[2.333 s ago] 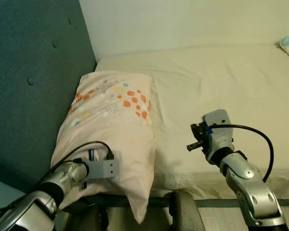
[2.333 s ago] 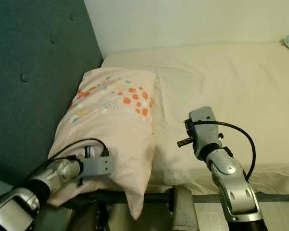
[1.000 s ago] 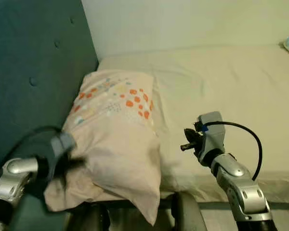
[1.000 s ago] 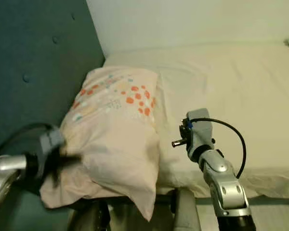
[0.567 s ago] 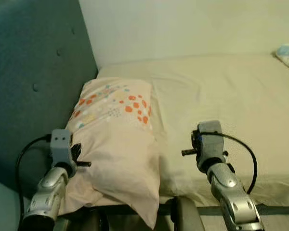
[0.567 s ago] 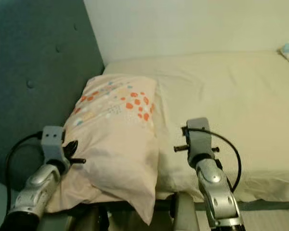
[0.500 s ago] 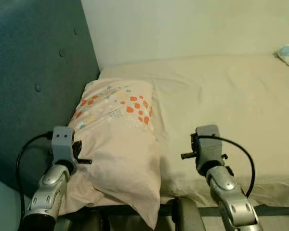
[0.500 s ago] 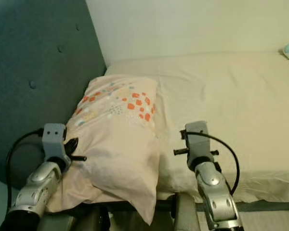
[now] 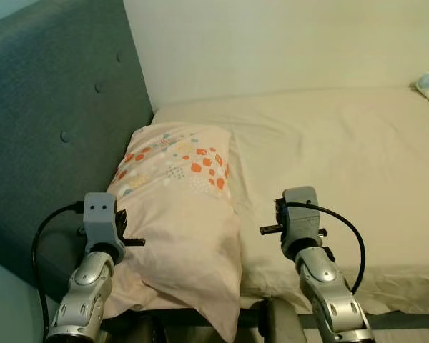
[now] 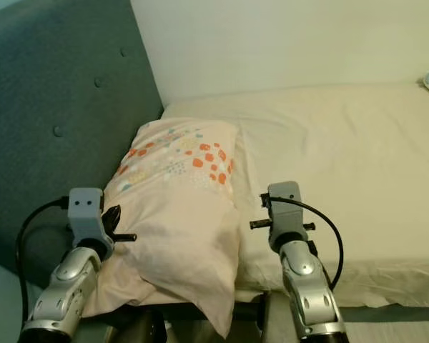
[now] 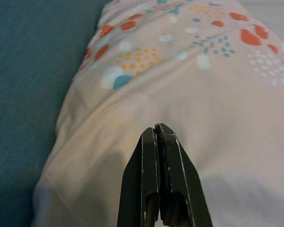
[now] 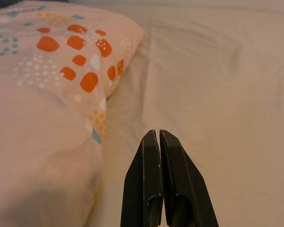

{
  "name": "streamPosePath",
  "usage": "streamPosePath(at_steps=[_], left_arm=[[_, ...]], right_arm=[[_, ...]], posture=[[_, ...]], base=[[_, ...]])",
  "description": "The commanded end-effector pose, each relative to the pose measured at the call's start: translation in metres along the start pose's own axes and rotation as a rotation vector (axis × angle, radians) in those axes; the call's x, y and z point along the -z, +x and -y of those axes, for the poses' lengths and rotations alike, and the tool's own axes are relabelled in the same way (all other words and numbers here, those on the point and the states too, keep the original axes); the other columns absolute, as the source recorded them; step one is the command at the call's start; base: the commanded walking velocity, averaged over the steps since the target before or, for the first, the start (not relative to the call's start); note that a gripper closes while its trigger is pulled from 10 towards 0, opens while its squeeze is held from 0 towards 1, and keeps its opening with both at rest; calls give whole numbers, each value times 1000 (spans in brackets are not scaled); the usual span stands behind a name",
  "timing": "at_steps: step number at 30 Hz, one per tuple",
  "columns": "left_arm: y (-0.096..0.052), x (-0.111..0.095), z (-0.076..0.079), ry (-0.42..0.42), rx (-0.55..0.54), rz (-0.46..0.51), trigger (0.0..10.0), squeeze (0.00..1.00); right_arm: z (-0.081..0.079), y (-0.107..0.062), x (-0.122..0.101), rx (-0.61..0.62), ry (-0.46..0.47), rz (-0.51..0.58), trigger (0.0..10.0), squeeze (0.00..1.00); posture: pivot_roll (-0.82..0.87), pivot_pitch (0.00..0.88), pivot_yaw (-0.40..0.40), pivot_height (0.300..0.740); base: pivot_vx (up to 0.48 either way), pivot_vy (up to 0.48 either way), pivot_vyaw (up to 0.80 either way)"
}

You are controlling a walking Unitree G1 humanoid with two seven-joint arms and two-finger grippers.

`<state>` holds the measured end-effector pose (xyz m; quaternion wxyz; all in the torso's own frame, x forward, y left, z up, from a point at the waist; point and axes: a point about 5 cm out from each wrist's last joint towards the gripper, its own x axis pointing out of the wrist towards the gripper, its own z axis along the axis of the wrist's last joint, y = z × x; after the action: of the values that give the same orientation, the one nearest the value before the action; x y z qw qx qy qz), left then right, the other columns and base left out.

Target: Clean up the room

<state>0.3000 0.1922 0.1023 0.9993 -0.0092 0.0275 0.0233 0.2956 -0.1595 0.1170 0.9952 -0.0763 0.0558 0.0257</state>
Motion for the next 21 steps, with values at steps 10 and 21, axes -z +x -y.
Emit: streamPosePath(at_steps=[10, 21], left_arm=[[1, -12, 20, 73, 57, 8, 10000, 0], [-8, -6, 20, 76, 18, -5, 10000, 0]], right_arm=[[-2, 5, -8, -11, 56, 20, 10000, 0], [1, 11, -11, -23, 36, 28, 10000, 0]], posture=[[-39, 106, 20, 651], [-39, 105, 25, 690]], base=[[0, 0, 0], [0, 0, 0]])
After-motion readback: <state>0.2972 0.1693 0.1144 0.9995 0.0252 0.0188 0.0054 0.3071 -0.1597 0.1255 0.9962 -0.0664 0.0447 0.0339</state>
